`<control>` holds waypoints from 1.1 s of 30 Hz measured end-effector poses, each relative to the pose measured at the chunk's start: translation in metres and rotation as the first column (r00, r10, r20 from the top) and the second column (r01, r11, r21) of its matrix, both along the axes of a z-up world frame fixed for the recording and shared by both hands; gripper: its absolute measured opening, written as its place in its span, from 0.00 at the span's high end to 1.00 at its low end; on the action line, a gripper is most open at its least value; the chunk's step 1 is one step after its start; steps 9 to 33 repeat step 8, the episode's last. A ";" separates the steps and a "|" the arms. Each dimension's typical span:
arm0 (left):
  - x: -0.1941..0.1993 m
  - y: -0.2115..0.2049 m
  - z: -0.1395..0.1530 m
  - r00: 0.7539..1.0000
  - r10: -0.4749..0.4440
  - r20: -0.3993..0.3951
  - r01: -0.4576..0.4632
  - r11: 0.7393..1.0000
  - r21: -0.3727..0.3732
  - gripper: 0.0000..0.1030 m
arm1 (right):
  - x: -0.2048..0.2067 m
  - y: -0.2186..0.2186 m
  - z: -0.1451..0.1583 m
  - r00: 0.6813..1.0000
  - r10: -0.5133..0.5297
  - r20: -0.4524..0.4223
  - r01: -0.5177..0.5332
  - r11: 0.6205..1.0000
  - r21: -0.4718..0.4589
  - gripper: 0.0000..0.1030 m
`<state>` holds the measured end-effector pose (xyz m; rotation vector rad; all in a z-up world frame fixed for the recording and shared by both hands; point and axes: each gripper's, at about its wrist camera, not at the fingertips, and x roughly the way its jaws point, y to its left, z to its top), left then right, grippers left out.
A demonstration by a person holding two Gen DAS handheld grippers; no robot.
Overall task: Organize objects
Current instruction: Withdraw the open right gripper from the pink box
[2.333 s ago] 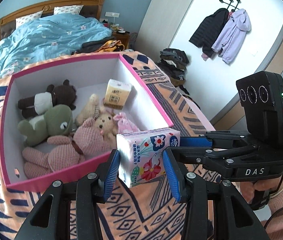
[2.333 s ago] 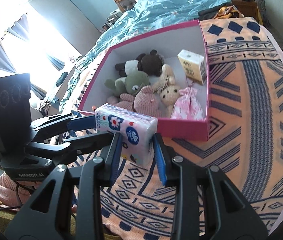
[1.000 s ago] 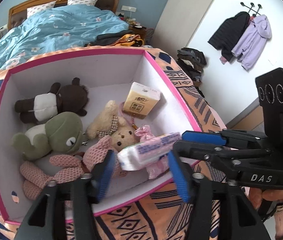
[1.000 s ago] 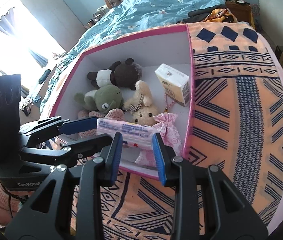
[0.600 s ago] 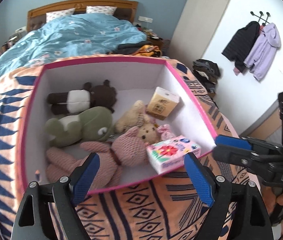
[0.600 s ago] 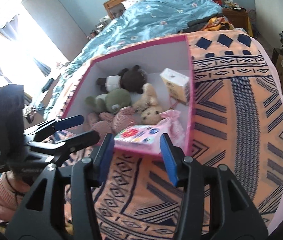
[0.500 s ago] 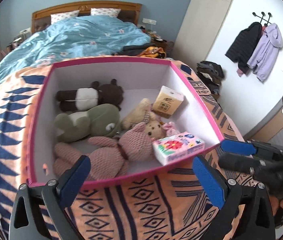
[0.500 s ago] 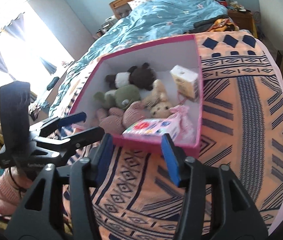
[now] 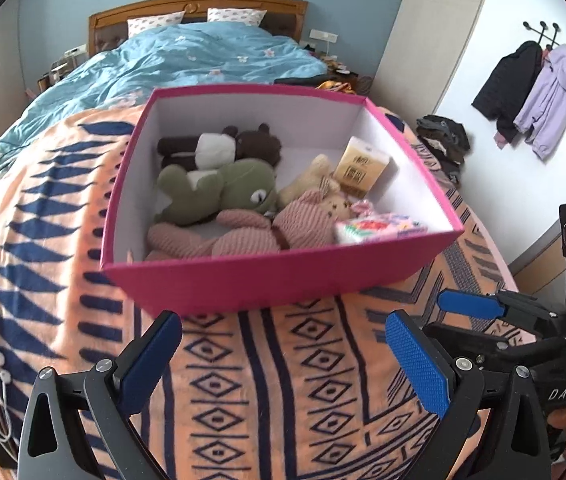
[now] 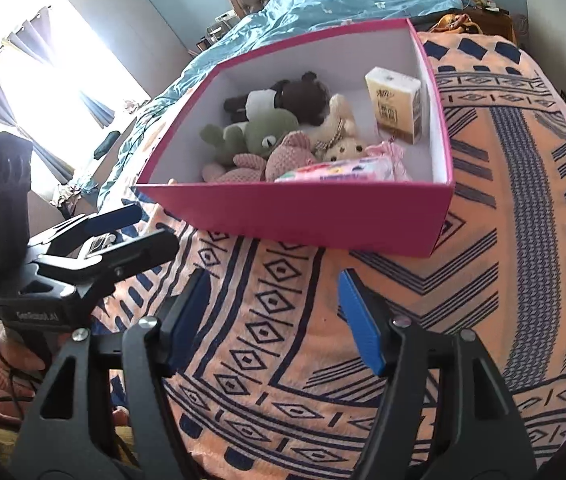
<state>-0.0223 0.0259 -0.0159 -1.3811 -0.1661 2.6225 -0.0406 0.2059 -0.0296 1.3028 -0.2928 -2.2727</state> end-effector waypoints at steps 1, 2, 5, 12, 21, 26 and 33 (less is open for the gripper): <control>0.002 -0.001 -0.002 1.000 0.003 -0.001 -0.003 1.000 -0.002 0.00 | 0.001 -0.001 -0.001 1.000 0.000 0.003 0.000 1.000 0.001 0.34; 0.005 -0.001 -0.003 1.000 0.002 0.002 -0.002 1.000 0.002 0.00 | 0.001 -0.001 -0.003 1.000 0.002 0.006 -0.002 1.000 0.001 0.34; 0.010 0.000 -0.004 1.000 0.002 -0.009 -0.002 1.000 -0.005 0.00 | 0.003 -0.004 -0.007 1.000 0.005 0.011 -0.006 1.000 0.005 0.34; 0.012 0.002 -0.007 1.000 -0.004 0.007 0.004 1.000 -0.007 0.00 | 0.004 -0.006 -0.009 1.000 0.004 0.017 -0.004 1.000 0.002 0.34; 0.012 0.002 -0.007 1.000 -0.004 0.007 0.004 1.000 -0.007 0.00 | 0.004 -0.006 -0.009 1.000 0.004 0.017 -0.004 1.000 0.002 0.34; 0.012 0.002 -0.007 1.000 -0.004 0.007 0.004 1.000 -0.007 0.00 | 0.004 -0.006 -0.009 1.000 0.004 0.017 -0.004 1.000 0.002 0.34; 0.012 0.002 -0.007 1.000 -0.004 0.007 0.004 1.000 -0.007 0.00 | 0.004 -0.006 -0.009 1.000 0.004 0.017 -0.004 1.000 0.002 0.34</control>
